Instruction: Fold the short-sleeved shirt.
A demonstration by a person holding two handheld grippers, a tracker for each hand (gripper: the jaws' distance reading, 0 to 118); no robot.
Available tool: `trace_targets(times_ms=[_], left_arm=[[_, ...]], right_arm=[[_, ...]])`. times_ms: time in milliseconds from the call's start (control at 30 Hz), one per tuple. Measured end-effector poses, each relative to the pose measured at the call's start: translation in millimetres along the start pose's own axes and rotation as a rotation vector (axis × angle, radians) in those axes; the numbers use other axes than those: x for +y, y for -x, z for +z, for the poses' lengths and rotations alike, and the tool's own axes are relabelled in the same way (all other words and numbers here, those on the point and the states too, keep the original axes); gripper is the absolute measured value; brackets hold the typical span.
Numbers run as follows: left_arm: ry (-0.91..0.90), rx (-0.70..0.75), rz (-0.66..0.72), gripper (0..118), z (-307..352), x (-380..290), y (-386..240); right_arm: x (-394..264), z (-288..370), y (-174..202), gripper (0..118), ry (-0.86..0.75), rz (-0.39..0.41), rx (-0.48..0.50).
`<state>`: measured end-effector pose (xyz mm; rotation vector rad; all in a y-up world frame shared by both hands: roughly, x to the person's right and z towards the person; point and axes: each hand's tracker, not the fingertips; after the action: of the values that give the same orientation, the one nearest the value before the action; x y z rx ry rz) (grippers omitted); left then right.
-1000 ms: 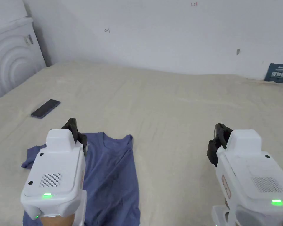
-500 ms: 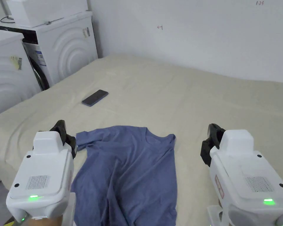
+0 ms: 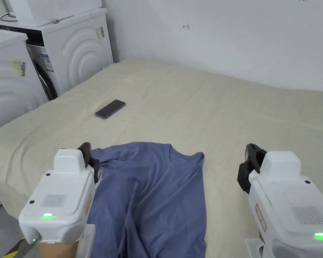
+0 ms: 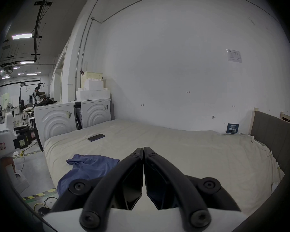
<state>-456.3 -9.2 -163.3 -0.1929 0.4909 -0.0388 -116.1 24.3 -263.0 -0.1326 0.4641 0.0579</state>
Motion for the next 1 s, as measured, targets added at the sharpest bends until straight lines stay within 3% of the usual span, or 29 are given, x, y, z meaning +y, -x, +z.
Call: trace_targets(times_ms=[67,200,333,433,633,833,900,967,1000], left_arm=[[0.070,-0.054,0.033,0,-17.6,-0.6,-6.6],[0.288,-0.125,0.090,14,-60.4,-10.8,-25.2],[0.475,-0.193,0.156,79,-100.6,-32.7,-39.7],[0.592,-0.171,0.115,100,-120.9,-52.1,-53.0],[0.775,-0.140,-0.082,101,-136.6,-82.7,-87.7],[0.933,-0.122,-0.032,99,-157.5,-121.8,-94.4],[1.000,-0.134,-0.003,82,-156.4,-125.1,-92.8],[0.952,-0.137,0.063,70,-148.2,-118.9,-89.4],[0.959,-0.139,0.041,57,-147.9,-117.0,-91.4]], right_arm=[[-1.3,-1.8,-6.5,0,0.007,0.001,-0.011],[-6.1,-3.6,-18.8,0,0.024,0.000,-0.043],[-13.2,-4.0,-32.9,0,0.047,0.000,-0.075],[-18.3,-2.9,-41.4,0,0.063,-0.005,-0.099],[-33.6,3.0,-59.9,0,0.107,-0.018,-0.143],[-43.1,11.4,-76.6,0,0.140,-0.020,-0.180],[-45.0,13.4,-81.6,0,0.150,-0.021,-0.192],[-47.0,15.8,-85.9,0,0.156,-0.025,-0.203],[-47.8,16.6,-87.9,0,0.159,-0.027,-0.207]])
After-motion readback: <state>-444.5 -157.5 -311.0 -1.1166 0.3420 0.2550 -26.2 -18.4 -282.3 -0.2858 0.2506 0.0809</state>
